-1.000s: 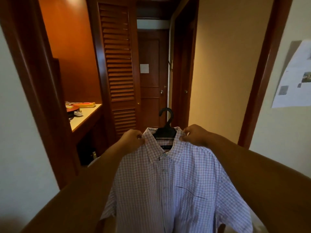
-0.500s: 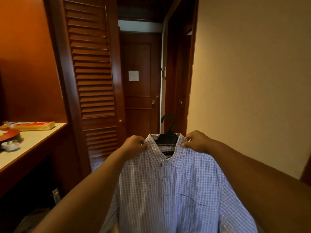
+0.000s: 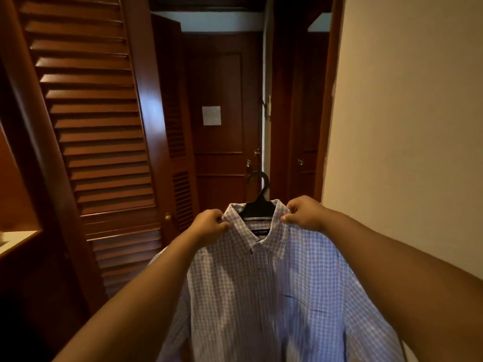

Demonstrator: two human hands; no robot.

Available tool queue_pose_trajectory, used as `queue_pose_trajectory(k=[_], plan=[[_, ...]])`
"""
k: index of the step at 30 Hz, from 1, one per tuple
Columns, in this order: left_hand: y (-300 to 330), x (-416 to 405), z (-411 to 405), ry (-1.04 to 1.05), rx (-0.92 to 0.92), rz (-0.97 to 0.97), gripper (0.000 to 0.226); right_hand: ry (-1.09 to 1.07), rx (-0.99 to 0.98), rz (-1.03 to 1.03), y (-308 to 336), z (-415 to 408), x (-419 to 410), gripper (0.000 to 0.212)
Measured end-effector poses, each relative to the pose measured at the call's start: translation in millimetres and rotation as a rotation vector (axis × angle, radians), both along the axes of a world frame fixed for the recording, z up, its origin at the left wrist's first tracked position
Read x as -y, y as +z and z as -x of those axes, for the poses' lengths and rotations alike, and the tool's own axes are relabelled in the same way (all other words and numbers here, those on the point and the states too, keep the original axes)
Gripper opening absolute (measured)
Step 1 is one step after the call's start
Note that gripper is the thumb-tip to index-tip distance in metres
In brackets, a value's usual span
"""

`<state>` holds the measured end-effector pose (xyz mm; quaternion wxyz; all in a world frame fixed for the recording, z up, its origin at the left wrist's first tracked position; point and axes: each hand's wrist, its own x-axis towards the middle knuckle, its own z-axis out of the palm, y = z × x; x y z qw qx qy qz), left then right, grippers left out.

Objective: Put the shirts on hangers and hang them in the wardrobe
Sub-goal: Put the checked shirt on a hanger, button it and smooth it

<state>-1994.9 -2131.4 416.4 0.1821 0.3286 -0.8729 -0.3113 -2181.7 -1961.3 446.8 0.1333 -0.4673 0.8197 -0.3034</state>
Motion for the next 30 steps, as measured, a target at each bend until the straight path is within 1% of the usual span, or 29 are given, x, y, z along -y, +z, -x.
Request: queue_pose_trajectory(k=[2, 6, 11, 15, 20, 25, 30], plan=[[7, 36, 32, 0.026, 0.014, -0.004, 0.013, 0.036, 0.007, -0.015, 9, 39, 40, 0.011], [18, 104, 91, 0.086, -0.022, 0.016, 0.013, 0.102, -0.011, -0.003, 24, 110, 121, 0.009], [16, 179, 158, 0.138, -0.024, 0.010, 0.015, 0.146, -0.016, -0.008, 20, 184, 208, 0.008], [7, 245, 211, 0.140, -0.021, 0.020, 0.015, 0.155, -0.017, -0.004, 13, 239, 277, 0.010], [8, 339, 271, 0.154, -0.030, 0.018, 0.021, 0.146, -0.033, 0.018, 16, 299, 368, 0.012], [16, 422, 310, 0.164, -0.013, 0.044, 0.026, 0.182, -0.065, -0.012, 22, 346, 460, 0.015], [22, 501, 325, 0.227, -0.004, 0.070, 0.026, 0.253, -0.103, -0.013, 27, 372, 555, 0.021]])
